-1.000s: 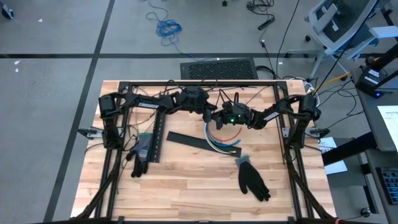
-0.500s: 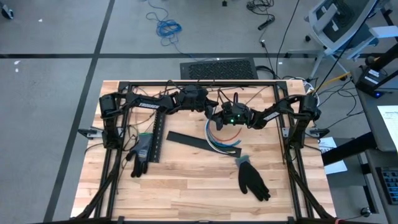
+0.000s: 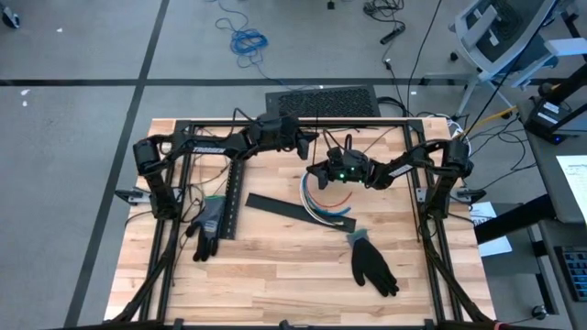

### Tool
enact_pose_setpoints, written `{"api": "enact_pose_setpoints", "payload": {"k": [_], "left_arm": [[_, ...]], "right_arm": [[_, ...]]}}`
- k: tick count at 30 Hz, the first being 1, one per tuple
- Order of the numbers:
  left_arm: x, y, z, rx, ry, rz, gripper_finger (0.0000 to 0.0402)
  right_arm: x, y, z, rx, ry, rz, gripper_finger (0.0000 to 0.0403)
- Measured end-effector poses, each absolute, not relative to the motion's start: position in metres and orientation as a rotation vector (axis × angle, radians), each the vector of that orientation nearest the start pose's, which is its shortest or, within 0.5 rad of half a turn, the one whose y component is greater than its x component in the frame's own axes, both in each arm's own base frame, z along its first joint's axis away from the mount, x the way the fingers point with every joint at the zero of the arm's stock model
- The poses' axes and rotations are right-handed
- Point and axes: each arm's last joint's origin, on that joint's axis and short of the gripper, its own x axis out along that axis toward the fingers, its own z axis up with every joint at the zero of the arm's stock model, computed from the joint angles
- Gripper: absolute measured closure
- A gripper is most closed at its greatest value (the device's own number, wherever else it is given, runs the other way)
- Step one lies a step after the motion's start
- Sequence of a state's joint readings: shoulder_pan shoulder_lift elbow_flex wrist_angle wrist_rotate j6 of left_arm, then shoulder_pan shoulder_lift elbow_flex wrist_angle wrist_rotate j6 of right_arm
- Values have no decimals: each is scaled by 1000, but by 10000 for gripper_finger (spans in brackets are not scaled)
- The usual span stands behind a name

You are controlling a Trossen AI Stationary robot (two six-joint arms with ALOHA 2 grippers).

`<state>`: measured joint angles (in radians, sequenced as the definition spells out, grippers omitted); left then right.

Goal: Ziptie cables
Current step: Wrap the cable wires with the black ziptie, then put the ziptied cable wires into the cable duct

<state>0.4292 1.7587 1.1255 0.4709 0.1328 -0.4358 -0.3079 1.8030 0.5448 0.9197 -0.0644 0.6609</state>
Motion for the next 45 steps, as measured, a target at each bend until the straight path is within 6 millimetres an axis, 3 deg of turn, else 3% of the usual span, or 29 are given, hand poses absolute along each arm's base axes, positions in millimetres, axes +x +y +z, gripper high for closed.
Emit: {"api": "enact_pose_setpoints", "payload": {"k": [5, 20, 27, 31, 34, 40, 45], "left_arm": [[353, 169, 265, -462, 49, 374, 401], [334, 177, 257, -499, 252, 494, 401], [338, 177, 273, -413, 106, 398, 401], [337, 174, 263, -453, 226, 337, 392], [336, 168, 266, -450, 220, 322, 370], [343, 152, 261, -465, 266, 219, 308], [339, 153, 265, -493, 267, 176, 250]], "right_arm": [[291, -91, 116, 707, 225, -343, 403], [292, -86, 94, 730, 311, -338, 403], [294, -92, 106, 730, 191, -314, 403], [293, -89, 100, 792, 243, -309, 403], [290, -85, 92, 804, 332, -290, 398], [291, -78, 90, 812, 379, -286, 338], [291, -77, 106, 841, 297, -256, 264]]}}
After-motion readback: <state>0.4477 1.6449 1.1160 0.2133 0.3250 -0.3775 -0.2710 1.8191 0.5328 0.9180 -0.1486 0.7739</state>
